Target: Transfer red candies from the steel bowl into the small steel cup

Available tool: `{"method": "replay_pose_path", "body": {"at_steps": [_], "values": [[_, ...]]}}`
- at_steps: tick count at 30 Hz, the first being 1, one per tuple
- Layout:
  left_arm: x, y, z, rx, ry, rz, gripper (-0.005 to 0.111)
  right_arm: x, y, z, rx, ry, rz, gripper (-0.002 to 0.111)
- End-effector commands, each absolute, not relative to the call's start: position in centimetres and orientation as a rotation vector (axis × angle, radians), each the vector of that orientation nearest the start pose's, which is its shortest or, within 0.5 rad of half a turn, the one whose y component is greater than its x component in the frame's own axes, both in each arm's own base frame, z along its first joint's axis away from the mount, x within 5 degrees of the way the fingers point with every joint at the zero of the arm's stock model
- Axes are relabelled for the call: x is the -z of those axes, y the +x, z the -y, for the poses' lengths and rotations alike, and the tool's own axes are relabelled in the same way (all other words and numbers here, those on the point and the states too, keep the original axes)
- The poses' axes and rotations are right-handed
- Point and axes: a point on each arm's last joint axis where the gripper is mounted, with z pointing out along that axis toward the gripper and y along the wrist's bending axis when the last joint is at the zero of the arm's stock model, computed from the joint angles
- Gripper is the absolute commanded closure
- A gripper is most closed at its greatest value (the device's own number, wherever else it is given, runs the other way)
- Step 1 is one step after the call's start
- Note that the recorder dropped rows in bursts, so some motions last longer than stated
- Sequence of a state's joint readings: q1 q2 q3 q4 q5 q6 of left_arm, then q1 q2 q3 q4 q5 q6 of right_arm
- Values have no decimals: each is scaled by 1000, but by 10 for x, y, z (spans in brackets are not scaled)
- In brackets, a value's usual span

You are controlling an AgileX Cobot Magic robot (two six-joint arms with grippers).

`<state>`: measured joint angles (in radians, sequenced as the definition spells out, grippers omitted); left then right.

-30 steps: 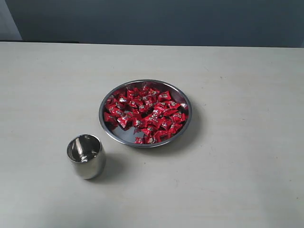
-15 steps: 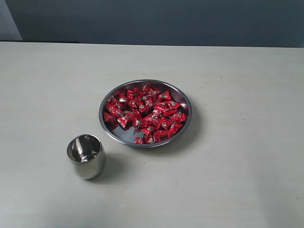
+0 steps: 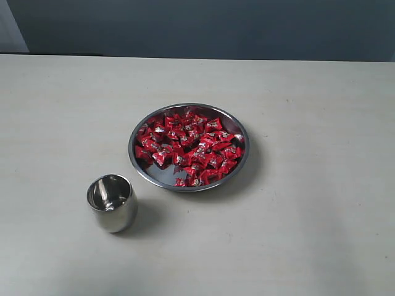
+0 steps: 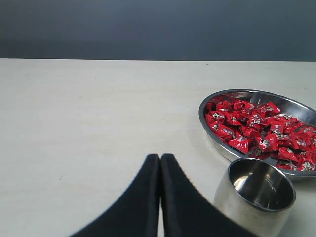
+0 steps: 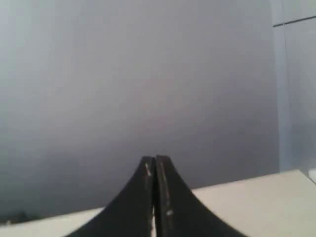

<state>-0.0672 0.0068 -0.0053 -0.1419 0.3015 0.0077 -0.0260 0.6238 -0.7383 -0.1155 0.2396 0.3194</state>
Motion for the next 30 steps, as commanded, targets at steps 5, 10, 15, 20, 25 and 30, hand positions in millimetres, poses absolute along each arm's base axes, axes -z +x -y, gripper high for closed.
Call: {"method": "replay_pose_path", "body": {"at_steps": [5,10,15,20,25,30], "values": [[-187,54,7,177,-32,-1774,106,-366,289,-50,-123,-276,-2296,109],[-187,54,7,177,-32,-1774,106,-311,359,-117,-145,-560,-2508,109],[-187,54,7,177,-32,-1774,106,-249,376,-189,-165,-876,-2678,109],[-187,54,7,177,-32,-1774,106,-222,360,-252,-377,-1238,-2619,109],[-187,54,7,177,-32,-1774,106,-221,353,-284,-427,-1304,-2489,109],[-187,54,7,177,-32,-1774,106,-210,350,-293,-451,-1317,-2503,84]]}}
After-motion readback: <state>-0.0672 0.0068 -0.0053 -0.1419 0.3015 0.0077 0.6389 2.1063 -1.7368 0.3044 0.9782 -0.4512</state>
